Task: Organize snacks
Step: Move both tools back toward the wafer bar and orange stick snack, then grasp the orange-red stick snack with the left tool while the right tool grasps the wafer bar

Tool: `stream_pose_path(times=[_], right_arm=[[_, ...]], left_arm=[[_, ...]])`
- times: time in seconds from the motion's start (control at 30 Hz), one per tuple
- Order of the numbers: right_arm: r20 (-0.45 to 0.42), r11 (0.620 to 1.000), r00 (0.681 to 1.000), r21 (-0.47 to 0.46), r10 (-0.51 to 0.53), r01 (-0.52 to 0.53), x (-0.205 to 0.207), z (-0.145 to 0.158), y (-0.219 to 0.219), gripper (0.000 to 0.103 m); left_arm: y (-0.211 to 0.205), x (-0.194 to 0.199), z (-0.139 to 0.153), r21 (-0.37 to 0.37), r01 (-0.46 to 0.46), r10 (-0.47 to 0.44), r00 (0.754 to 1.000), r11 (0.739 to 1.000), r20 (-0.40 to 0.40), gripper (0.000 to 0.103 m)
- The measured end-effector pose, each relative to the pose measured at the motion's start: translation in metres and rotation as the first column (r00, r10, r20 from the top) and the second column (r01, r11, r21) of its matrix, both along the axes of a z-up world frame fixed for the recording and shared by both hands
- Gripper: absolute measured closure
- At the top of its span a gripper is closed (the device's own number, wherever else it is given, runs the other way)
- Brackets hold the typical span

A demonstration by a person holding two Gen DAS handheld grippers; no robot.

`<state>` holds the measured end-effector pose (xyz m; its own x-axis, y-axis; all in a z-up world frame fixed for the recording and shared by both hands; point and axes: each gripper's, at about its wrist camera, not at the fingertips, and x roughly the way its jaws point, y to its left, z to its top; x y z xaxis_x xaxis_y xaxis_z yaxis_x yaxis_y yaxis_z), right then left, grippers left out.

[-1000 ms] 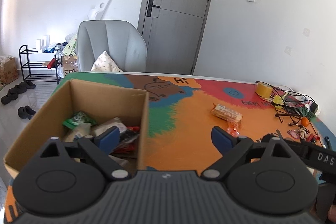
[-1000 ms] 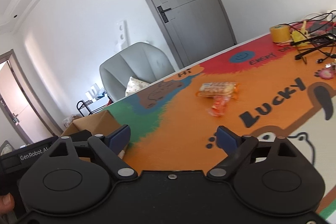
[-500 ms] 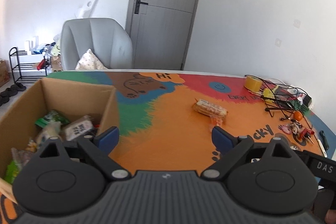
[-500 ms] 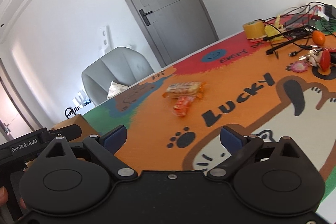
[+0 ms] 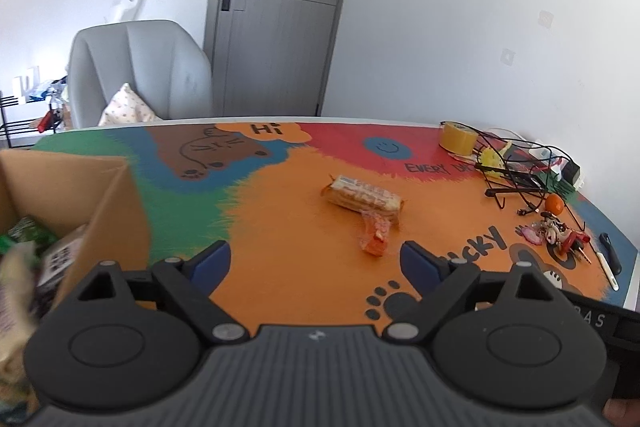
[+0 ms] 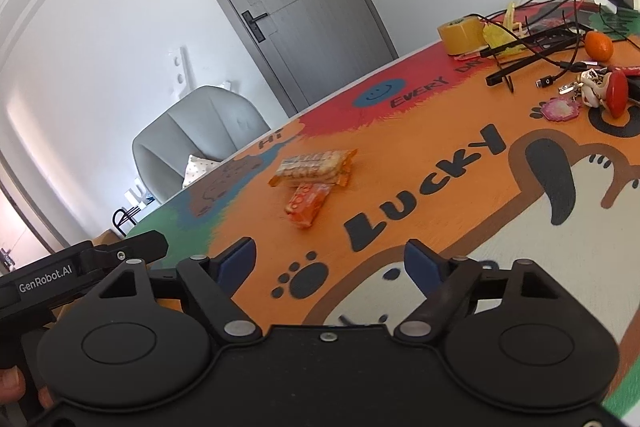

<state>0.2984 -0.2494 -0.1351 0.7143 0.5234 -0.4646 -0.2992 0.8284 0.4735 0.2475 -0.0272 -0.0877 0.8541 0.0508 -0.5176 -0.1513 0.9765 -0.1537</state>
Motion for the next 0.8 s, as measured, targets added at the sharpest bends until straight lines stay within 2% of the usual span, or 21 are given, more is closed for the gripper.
stream_pose_path(times=[0.5,0.8], right_arm=[[-0.041,0.999,0.998,0.005,-0.043,0.043,0.047,-0.004,-0.021,0.023],[-0.077,0.999,0.996,0.004,-0.053,0.054,0.075,-0.012,-0.028,0.023]], left_arm=[[-0.032,0.071,-0.015,-0.001,0.071,-0.071,0.995,0.997,-0.069,0.02],[-0.041,0.11,-0.033,-0.009,0.089,-0.089,0.987,0.996,-0.13,0.03]])
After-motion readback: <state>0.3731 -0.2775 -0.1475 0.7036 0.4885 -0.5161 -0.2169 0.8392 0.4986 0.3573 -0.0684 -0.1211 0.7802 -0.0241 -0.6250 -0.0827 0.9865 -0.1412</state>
